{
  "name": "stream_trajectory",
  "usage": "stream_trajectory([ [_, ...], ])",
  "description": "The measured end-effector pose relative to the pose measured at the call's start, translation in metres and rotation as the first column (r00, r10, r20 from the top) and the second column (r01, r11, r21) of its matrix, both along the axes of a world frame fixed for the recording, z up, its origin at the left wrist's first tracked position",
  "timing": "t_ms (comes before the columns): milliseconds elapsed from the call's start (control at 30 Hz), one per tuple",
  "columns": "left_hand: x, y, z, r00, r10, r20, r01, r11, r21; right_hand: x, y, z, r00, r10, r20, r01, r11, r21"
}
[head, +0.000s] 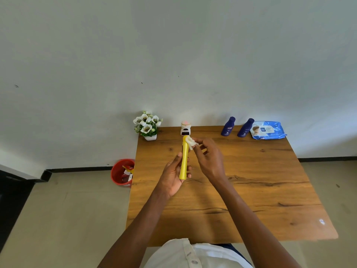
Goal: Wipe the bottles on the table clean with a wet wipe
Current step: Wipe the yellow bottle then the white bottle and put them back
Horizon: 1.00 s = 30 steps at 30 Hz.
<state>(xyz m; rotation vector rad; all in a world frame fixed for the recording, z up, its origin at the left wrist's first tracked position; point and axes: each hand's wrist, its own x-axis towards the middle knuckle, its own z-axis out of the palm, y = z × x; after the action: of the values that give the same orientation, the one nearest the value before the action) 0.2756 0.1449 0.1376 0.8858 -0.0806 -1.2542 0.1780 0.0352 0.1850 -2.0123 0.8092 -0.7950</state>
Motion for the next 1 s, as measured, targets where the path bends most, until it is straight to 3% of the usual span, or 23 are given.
stream_trajectory([
  [133, 0.0, -0.002, -0.001, 0.999, 0.051, -0.001, -0.051, 0.999, -0.012, 0.006, -0.001, 0.006, 1.0, -0.009, -0.002, 0.009, 0.996, -0.094],
  [333, 0.005, -0.004, 0.007, 0.98, 0.132, 0.15, -0.14, 0.989, 0.044, 0.008, -0.005, 0.002, 0.999, 0.002, -0.05, -0.013, 0.976, -0.218],
  [500, 0.009, -0.007, 0.008, 0.96, 0.224, 0.169, -0.234, 0.971, 0.041, 0.005, -0.003, -0.001, 0.993, 0.063, -0.1, -0.082, 0.976, -0.2],
  [633, 0.016, -0.005, 0.003, 0.956, 0.262, 0.131, -0.265, 0.964, 0.011, -0.004, -0.003, -0.006, 0.961, 0.23, -0.151, -0.24, 0.97, -0.045],
  [733, 0.021, -0.003, 0.003, 0.96, 0.256, 0.11, -0.262, 0.964, 0.042, -0.012, -0.005, -0.01, 0.894, 0.421, -0.157, -0.378, 0.893, 0.243],
  [800, 0.023, -0.003, 0.005, 0.961, 0.257, 0.102, -0.264, 0.963, 0.059, -0.018, -0.005, -0.007, 0.881, 0.47, -0.061, -0.399, 0.804, 0.442],
  [867, 0.025, -0.002, 0.007, 0.96, 0.267, 0.083, -0.272, 0.96, 0.061, -0.022, -0.005, -0.003, 0.916, 0.399, 0.033, -0.351, 0.759, 0.548],
  [1000, 0.024, -0.002, 0.007, 0.962, 0.272, 0.008, -0.272, 0.962, -0.005, -0.02, -0.008, -0.002, 0.979, 0.195, 0.065, -0.194, 0.774, 0.603],
])
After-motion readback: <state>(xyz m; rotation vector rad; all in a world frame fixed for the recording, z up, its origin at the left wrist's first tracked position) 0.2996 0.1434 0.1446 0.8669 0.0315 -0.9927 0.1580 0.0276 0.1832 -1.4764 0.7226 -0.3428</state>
